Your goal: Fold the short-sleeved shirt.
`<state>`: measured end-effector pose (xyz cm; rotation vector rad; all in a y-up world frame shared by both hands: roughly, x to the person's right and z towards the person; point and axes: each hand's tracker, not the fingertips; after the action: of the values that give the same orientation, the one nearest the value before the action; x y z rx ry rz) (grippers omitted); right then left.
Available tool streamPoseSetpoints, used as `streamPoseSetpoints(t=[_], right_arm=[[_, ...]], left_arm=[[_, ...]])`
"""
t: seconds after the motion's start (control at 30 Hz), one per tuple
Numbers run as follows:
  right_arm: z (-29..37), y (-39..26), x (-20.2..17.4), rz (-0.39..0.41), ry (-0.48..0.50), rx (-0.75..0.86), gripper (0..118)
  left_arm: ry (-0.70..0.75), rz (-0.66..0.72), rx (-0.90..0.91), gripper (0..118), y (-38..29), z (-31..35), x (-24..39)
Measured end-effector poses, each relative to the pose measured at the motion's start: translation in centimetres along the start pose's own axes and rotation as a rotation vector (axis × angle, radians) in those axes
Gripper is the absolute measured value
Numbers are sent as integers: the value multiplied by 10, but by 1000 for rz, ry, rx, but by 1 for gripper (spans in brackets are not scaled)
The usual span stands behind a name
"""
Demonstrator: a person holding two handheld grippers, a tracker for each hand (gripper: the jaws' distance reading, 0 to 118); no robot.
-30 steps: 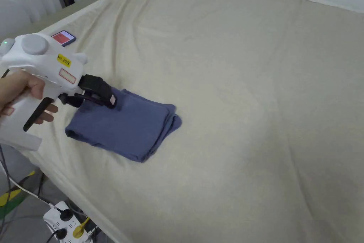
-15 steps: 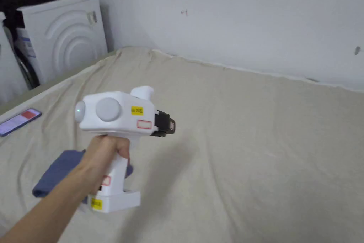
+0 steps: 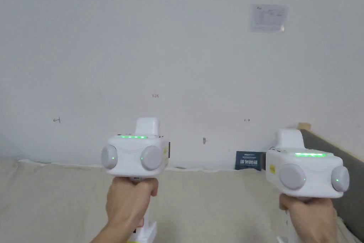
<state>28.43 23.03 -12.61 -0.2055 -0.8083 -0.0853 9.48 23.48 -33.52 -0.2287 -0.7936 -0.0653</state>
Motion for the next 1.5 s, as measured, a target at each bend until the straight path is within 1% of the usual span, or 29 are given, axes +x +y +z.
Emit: streamPoseSetpoints(t=[0.03, 0.1, 0.17, 0.27, 0.33, 0.43, 0.47, 0.5, 0.53, 0.57, 0.6, 0.63, 0.67, 0.7, 0.77, 0.8, 0.87, 0.9, 0.93, 0.97, 1.03, 1.1, 1.17, 1.27, 1.33, 1.4, 1.5], right_arm=[[1, 2, 0, 16, -4, 2, 0], [4, 4, -4, 78, -25, 38, 0], [8, 4, -5, 76, -7, 43, 0], [11, 8, -9, 61, 7, 55, 0], [12, 12, -11, 54, 11, 60, 0], [18, 15, -13, 42, 15, 76, 0], [19, 15, -15, 49, 11, 81, 1], [22, 16, -17, 66, 14, 83, 4], [23, 17, -18, 72, 16, 83, 16], [24, 19, -21, 80, 13, 84, 37], [24, 21, -23, 83, 7, 86, 73], [25, 24, -25, 81, 5, 86, 114], [25, 27, -25, 73, 11, 73, 118], [28, 28, -24, 64, 45, 105, 118], [31, 32, -27, 60, 35, 93, 118], [33, 33, -29, 79, 12, 97, 118], [35, 35, -28, 96, 3, 108, 118], [35, 35, -30, 96, -4, 109, 118], [35, 36, -29, 97, 0, 105, 118], [36, 37, -27, 92, 11, 101, 118], [38, 37, -27, 82, 22, 112, 118], [40, 39, -27, 66, 17, 126, 118], [42, 41, -26, 38, 36, 118, 118], [43, 42, -28, 46, 41, 104, 118], [45, 41, -29, 64, 44, 113, 118], [48, 42, -31, 70, 46, 117, 118], [49, 43, -30, 65, 52, 119, 118]], left_arm=[[18, -23, 6, 0, 4, 0, 1], [1, -5, -2, 0, 11, 4, -1], [-43, 75, -60, 0, 16, 11, -4], [-11, -31, 22, 0, 16, 24, 1], [-13, -19, 11, 0, 17, 28, 0], [-25, 52, 34, 0, 21, 36, -7], [-12, 66, 38, 0, 25, 38, -10], [-13, 58, 39, 0, 27, 40, -10], [-4, 62, 46, 9, 29, 42, -10], [-7, 65, 53, 37, 30, 46, -10], [5, 59, 76, 78, 32, 47, -9], [-6, 42, 89, 118, 32, 47, -8], [-9, 26, 73, 115, 35, 42, -6], [31, -11, 63, 118, 34, 46, 2], [37, -44, 34, 118, 37, 45, 2], [20, -20, 51, 118, 37, 45, 1], [9, 60, 29, 118, 42, 50, -9], [19, 97, 4, 118, 44, 52, -13], [53, 100, -28, 118, 46, 52, -13], [82, 81, -77, 118, 49, 52, -13], [86, 50, -73, 118, 51, 55, -9], [89, 1, -26, 118, 49, 60, -8], [109, -24, -28, 118, 47, 63, -3], [115, -31, -15, 118, 49, 69, -1], [159, -51, 5, 118, 48, 74, 0], [135, -48, 9, 118, 52, 74, -2], [18, 92, -46, 118, 56, 72, -16]])
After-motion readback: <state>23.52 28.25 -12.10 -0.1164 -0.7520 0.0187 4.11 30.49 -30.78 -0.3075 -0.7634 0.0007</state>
